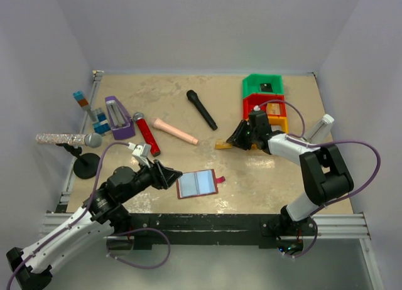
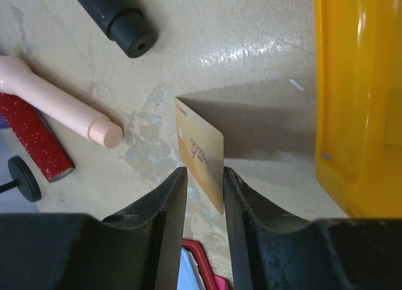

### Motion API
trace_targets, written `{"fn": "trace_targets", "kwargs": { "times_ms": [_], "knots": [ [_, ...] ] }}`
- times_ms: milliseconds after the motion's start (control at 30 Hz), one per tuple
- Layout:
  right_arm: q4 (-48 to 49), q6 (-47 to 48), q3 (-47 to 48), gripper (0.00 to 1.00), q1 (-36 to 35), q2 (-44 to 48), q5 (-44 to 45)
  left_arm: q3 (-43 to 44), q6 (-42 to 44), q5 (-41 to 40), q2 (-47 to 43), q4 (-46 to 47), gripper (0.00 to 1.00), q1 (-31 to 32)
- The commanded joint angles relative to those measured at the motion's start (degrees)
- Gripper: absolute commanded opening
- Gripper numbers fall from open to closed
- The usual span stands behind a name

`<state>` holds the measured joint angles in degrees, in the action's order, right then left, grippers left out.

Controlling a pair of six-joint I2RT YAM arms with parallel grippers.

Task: Take the credit cards out of the card holder
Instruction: Place the credit card at the center of the board, then remove the credit card from the card holder.

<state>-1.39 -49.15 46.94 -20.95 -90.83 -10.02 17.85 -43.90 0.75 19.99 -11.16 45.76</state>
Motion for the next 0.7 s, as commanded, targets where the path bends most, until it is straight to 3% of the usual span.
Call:
{"fn": "trace_targets", "kwargs": {
  "times_ms": [0, 200, 433, 667],
  "knots": [
    [-1.9, 2.0, 1.9, 0.36, 0.3, 1.4, 1.1, -0.4, 0.2, -0.5, -0.9, 0.5, 0.60, -0.3],
    [-4.8, 5.0, 1.1, 0.37, 1.3, 4.9, 3.0, -0.5, 0.0, -0.5, -1.9, -0.4, 0.60, -0.3],
    [-7.0, 10.4, -3.4, 0.41, 0.6, 15.2, 2.5, -1.4, -0.7, -0.2, -1.6, 0.3, 0.60, -0.2],
    [-13.3, 17.2, -7.1, 0.59, -11.7, 24.5, 3.0, -4.8, -4.3, 0.6, -0.2, 2.7, 0.60, -0.3]
  ]
}}
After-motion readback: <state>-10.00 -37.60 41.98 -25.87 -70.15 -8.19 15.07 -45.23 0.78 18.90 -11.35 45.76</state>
